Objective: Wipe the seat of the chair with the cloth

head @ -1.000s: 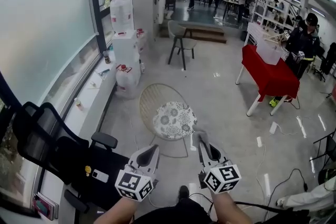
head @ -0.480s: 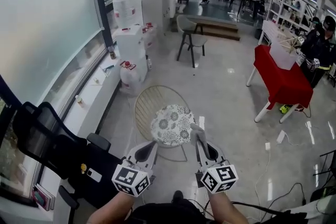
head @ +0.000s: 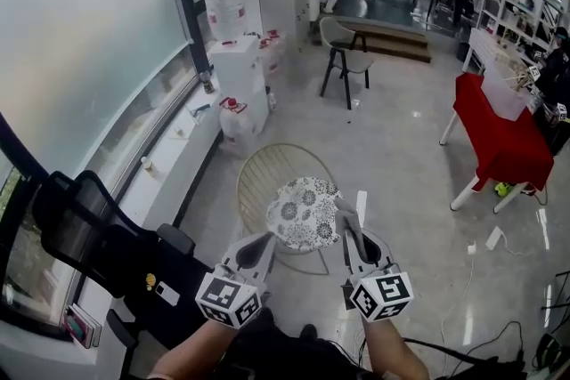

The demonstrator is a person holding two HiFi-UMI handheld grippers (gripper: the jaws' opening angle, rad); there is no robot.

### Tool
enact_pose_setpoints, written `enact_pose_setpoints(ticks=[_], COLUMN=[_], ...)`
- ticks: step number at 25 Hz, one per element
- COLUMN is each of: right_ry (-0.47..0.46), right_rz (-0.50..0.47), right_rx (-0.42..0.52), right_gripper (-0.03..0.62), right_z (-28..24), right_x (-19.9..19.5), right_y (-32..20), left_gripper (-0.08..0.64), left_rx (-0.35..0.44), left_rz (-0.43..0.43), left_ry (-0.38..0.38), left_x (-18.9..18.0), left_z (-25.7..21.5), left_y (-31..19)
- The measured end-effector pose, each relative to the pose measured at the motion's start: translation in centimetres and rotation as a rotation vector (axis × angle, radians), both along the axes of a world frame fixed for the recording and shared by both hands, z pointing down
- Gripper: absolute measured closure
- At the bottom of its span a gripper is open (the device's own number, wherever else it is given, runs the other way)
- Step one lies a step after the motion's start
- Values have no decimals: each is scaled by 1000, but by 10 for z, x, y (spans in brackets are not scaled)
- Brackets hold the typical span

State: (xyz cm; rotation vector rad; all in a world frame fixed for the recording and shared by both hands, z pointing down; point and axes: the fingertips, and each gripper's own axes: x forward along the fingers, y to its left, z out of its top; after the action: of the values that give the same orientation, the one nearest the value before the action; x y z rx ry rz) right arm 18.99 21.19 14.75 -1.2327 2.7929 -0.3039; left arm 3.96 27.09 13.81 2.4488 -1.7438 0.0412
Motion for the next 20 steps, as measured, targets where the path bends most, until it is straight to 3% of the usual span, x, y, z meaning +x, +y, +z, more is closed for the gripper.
enact_pose_setpoints(ticks=[7, 20], right_ry=[20, 67], right_rz=[7, 48], right_rx=[-10, -62], right_gripper=[568, 568], right_z=[2, 28], right_x=[-22, -120], right_y=[-33, -115], left_gripper=[554, 554], left_rx=[5, -32], left_rz=[-8, 52], left_ry=[28, 45], left_x=[-26, -118], left_z=[3, 25], left_y=[-34, -118])
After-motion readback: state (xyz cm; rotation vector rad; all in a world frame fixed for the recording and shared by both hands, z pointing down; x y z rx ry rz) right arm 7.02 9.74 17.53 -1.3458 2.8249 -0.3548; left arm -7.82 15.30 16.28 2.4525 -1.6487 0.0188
